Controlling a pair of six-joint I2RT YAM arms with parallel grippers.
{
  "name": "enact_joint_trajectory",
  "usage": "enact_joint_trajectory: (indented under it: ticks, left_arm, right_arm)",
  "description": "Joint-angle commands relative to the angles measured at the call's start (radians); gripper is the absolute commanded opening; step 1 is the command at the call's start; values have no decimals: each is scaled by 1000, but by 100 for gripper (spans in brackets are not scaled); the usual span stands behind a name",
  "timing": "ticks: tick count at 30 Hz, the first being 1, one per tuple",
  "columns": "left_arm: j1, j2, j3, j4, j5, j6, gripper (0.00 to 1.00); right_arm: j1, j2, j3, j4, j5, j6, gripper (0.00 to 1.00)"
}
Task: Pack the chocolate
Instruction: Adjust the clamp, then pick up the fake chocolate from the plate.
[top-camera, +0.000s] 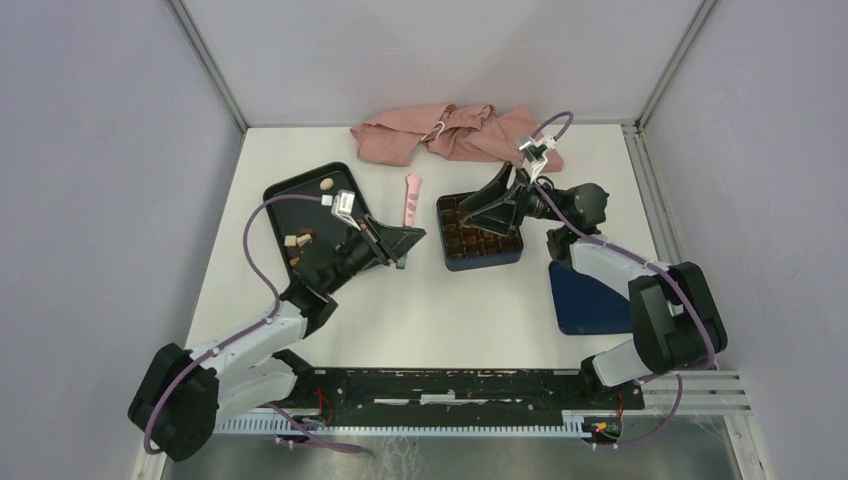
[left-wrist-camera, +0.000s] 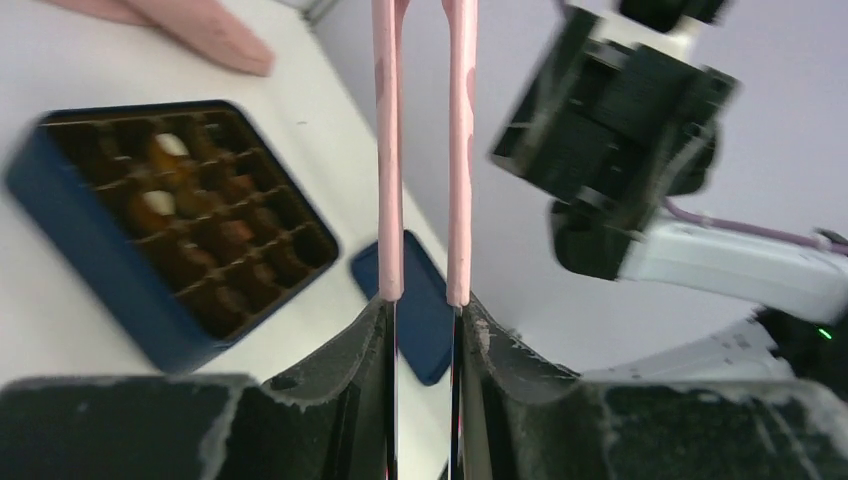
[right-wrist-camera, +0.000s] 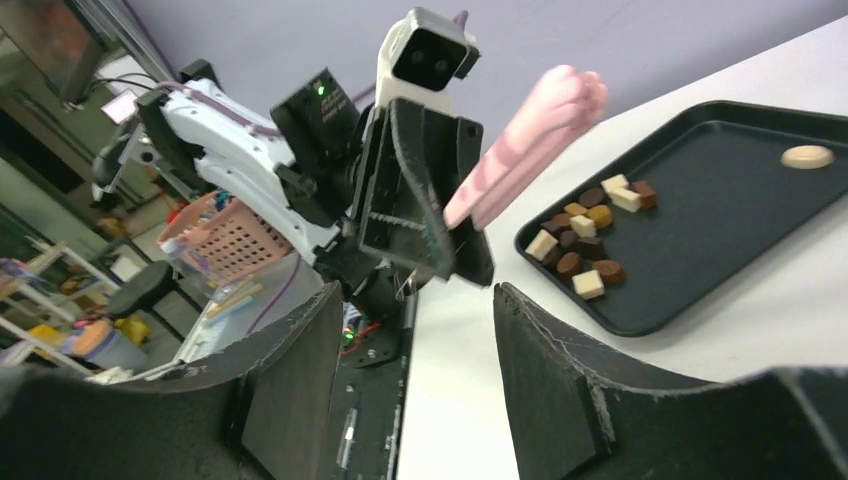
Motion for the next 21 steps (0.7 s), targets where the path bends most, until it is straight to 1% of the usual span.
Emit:
enact_joint_trajectory:
  ticks: [1,5,7,9,12,16,21]
  left_arm:
    - [161,-68,156,-539,115,108,33]
    - [348,-13,351,-978,189,262,33]
    - [430,66,454,-1171,211,373,33]
    - [474,158,547,-1323,195,463,33]
    - [505,268,658,-1456,117,555,33]
    - [525,387,792,-1565,-43,625,33]
    - [542,563,923,-1674,-191,700,33]
  right_arm:
    - [-30,-51,52,-147,-28,-191,62]
    - [-46,-57,103,-489,-8,-476,62]
    - [-46,-54,137,-657,12,-617,62]
    - [-46,-54,159,-746,23,-699,62]
    - [-47,-56,178,-811,34,-759,63]
    - [-49,-47,181,-825,35,-773,63]
    - [-52,-33,184,-825,31,-775,63]
